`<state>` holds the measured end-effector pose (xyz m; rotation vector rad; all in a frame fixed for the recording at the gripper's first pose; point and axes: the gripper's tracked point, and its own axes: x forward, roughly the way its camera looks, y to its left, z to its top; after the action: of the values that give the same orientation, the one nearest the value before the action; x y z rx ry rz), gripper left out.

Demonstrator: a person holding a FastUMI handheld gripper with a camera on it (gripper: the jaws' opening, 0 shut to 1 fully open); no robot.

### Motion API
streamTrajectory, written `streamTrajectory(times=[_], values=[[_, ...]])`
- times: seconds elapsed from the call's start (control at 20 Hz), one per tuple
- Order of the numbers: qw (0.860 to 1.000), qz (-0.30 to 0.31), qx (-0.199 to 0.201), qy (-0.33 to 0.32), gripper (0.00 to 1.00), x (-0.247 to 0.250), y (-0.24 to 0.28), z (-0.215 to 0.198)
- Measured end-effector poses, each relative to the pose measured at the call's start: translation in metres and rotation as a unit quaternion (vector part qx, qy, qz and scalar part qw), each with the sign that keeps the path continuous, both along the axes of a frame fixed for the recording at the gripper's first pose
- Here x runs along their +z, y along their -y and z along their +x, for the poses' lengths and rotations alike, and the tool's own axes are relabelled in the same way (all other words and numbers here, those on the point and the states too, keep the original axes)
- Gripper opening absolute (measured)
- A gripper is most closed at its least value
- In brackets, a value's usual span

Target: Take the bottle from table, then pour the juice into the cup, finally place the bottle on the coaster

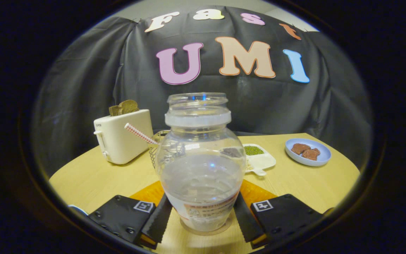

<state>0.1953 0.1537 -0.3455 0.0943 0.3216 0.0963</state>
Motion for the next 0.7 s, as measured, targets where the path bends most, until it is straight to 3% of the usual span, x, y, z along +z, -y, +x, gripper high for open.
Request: streamTrajectory(times=[0.15, 0.5, 0.7], values=[[1.000, 0.023, 0.001, 0.004, 1.00, 0.009, 0.000, -0.007], [0.999, 0.019, 0.012, 0.044, 1.00, 0.050, -0.001, -0.031], [0.998, -0.013, 0.014, 0.056, 1.00, 0.065, -0.001, -0.053]])
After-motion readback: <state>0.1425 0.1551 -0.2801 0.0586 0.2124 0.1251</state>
